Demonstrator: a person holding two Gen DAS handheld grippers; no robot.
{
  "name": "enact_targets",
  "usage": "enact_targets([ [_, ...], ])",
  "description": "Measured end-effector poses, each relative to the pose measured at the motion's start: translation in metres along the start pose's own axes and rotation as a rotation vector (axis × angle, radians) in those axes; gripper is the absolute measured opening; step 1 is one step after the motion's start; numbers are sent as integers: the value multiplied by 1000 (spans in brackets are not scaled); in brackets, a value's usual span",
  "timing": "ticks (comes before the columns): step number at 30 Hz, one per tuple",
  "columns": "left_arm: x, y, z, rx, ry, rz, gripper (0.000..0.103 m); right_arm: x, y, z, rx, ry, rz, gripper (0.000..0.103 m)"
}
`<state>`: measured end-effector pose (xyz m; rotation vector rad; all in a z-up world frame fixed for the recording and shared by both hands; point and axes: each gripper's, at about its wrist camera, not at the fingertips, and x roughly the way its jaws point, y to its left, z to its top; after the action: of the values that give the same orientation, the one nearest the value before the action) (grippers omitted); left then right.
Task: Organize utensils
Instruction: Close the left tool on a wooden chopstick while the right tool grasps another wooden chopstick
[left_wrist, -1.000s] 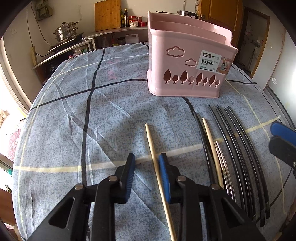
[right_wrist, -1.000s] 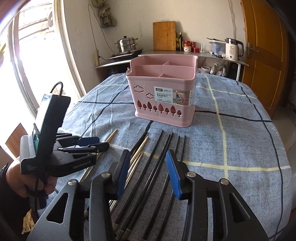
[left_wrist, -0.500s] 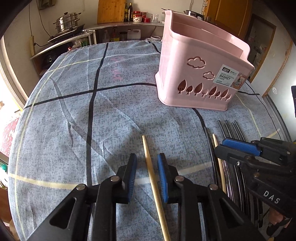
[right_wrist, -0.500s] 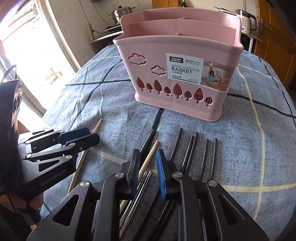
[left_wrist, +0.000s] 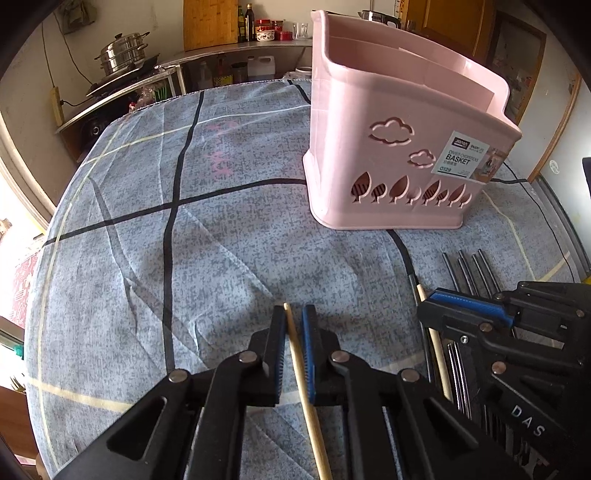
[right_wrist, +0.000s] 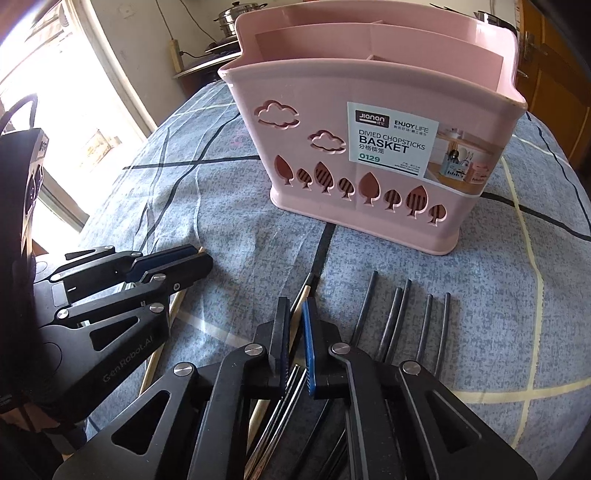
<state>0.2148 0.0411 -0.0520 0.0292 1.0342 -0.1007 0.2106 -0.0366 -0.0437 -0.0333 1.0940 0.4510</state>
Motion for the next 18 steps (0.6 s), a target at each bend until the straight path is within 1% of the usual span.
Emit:
enact_targets([
  [5,0,3,1,-7,0,-13,6,-9,-13,-1,7,0,2,7],
  [9,-11,6,1,-12,-12,-36,5,-29,-23,-3,10,-32,30,6],
  [14,-41,5,6,-5,-70,-51,5,-65,-28,-1,4,-101,58,6],
  [18,-81,6,10,3,-147,-63,5,-104,-31,0,-6,-175,78,5],
])
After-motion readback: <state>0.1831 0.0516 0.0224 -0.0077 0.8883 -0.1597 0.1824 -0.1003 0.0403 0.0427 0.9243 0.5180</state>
